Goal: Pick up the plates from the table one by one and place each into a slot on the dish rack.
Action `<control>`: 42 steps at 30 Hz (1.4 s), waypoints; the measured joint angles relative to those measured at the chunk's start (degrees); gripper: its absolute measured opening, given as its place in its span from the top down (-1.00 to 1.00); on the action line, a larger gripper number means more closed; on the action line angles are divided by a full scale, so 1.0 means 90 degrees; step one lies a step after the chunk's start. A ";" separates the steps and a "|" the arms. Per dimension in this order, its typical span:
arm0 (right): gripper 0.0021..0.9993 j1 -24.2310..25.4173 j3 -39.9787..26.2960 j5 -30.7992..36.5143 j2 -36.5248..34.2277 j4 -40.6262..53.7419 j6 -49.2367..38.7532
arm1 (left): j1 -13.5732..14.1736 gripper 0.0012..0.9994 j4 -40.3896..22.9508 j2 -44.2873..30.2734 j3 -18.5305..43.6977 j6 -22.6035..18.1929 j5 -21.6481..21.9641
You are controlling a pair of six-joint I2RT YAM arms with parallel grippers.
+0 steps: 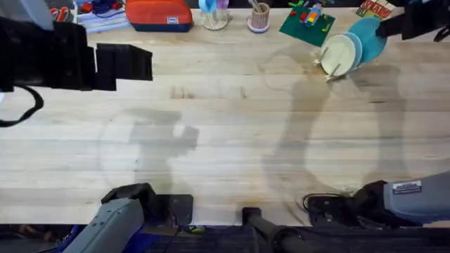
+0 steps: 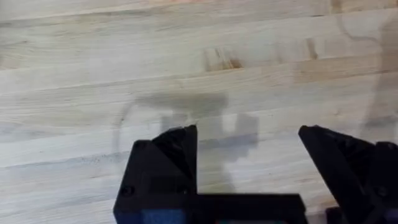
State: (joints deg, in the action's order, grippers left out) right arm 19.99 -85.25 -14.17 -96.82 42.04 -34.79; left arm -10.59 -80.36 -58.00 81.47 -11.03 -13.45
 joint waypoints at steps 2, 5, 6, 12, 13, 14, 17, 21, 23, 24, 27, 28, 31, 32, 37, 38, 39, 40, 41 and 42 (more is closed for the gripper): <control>0.95 0.0000 0.0000 0.0000 -0.0003 0.0000 0.0000 | 0.0000 -0.99 0.0000 0.0000 0.0000 0.0000 0.0000; 0.95 -0.0002 0.0000 0.0000 -0.0044 0.0000 0.0000 | 0.0000 -0.99 0.0000 0.0000 0.0000 0.0000 0.0000; 0.95 -0.0011 0.0000 0.0000 -0.0076 -0.0002 0.0000 | 0.0000 -0.99 0.0000 0.0000 0.0000 0.0000 0.0000; 0.95 -0.0012 0.0000 0.0002 -0.0232 -0.0002 0.0000 | 0.0000 -0.99 0.0000 0.0000 0.0000 0.0002 0.0000; 0.95 -0.0012 0.0000 0.0002 -0.0240 -0.0001 0.0000 | 0.0000 -0.99 0.0000 0.0000 0.0000 0.0000 0.0001; 0.95 -0.0012 0.0000 0.0002 -0.0243 -0.0002 0.0000 | 0.0000 -0.99 0.0000 0.0000 0.0000 0.0000 0.0000; 0.95 -0.0012 0.0000 0.0002 -0.0245 0.0000 0.0000 | 0.0000 -0.99 0.0000 0.0000 0.0002 0.0000 0.0002; 0.95 -0.0012 0.0000 0.0002 -0.0287 -0.0002 -0.0002 | 0.0000 -0.99 0.0000 0.0000 0.0000 0.0000 0.0002; 0.95 -0.0012 0.0000 0.0005 -0.0342 -0.0002 0.0000 | 0.0000 -0.99 0.0000 0.0000 0.0000 0.0000 0.0001; 0.95 -0.0012 0.0000 0.0005 -0.0369 -0.0005 -0.0002 | 0.0000 -0.99 0.0000 0.0000 0.0000 0.0000 0.0000; 0.95 -0.0012 0.0000 0.0024 -0.0410 -0.0005 -0.0002 | 0.0000 -0.99 0.0000 0.0000 0.0002 0.0000 0.0000; 0.95 -0.0012 0.0000 0.0027 -0.0410 -0.0002 -0.0002 | 0.0000 -0.99 0.0000 0.0000 0.0000 0.0000 0.0000; 0.88 -0.0012 0.0000 0.0027 -0.0410 -0.0002 0.0000 | 0.0000 -0.99 0.0000 0.0000 0.0000 0.0000 0.0000; 0.86 -0.0012 0.0000 0.0029 -0.0410 -0.0002 0.0000 | 0.0000 -0.99 0.0000 0.0000 0.0001 0.0000 0.0002; 0.76 -0.0031 0.0000 0.0024 -0.0410 -0.0002 0.0000 | 0.0000 -0.99 0.0000 0.0000 0.0000 0.0000 0.0002; 0.74 -0.0037 0.0000 0.0024 -0.0410 -0.0005 -0.0002 | 0.0000 -0.99 0.0000 0.0000 0.0000 0.0000 0.0002; 0.71 -0.0041 0.0000 0.0024 -0.0410 -0.0005 -0.0002 | 0.0000 -0.99 0.0000 0.0000 0.0000 0.0000 0.0002; 0.69 -0.0041 0.0000 0.0024 -0.0410 -0.0005 -0.0002 | 0.0000 -0.99 0.0000 0.0000 0.0002 0.0000 0.0002; 0.68 -0.0041 0.0000 0.0024 -0.0410 -0.0005 -0.0002 | 0.0000 -0.99 0.0000 0.0000 0.0000 0.0002 0.0000; 0.67 -0.0041 0.0000 0.0024 -0.0410 -0.0005 -0.0002 | 0.0000 -0.99 0.0000 0.0000 0.0000 0.0000 0.0001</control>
State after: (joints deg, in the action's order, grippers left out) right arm 19.62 -85.25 -13.96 -100.51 42.00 -34.81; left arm -10.59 -80.36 -58.00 81.47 -11.03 -13.45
